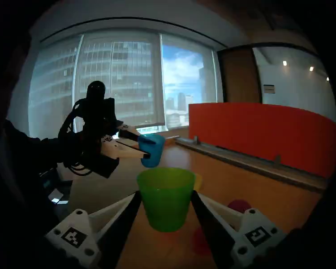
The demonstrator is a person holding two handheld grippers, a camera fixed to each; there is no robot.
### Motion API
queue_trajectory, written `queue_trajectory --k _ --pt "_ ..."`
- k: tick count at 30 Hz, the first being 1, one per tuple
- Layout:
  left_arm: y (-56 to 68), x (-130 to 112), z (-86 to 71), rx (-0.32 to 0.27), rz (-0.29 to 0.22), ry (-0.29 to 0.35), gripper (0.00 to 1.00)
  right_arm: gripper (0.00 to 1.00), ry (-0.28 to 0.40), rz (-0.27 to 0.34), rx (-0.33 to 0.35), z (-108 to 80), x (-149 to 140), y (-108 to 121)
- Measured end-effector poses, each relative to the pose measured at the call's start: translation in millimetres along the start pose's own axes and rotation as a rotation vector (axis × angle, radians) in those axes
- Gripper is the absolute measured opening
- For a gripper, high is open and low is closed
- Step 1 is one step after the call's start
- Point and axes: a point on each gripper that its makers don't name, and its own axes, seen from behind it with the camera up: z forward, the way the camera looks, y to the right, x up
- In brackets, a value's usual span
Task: Pour water
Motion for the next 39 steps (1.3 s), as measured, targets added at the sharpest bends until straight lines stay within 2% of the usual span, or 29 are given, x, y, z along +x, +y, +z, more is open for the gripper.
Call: queue_trajectory --k 9,12,27,39 --pt "7.9 -37.9 5.6 -0.037 0.047 -0.117 0.81 0.85 -0.094 -0.007 0.034 4.8 -22.6 -5.3" --pt "6.7 -49.8 6.2 -0.037 0.07 -0.152 0.81 0.85 -0.126 -0.01 0.047 5.7 -30.4 -7.2" --pt "18.3 -88.4 15.1 -0.106 0.116 -0.285 0.81 0.85 -0.269 -0.02 0.087 7.7 -72.1 -9.1" --pt "33.4 -116.8 22.8 -0.165 0.137 -0.356 0.82 0.85 -0.343 -0.029 0.119 9.9 -102.0 -16.3"
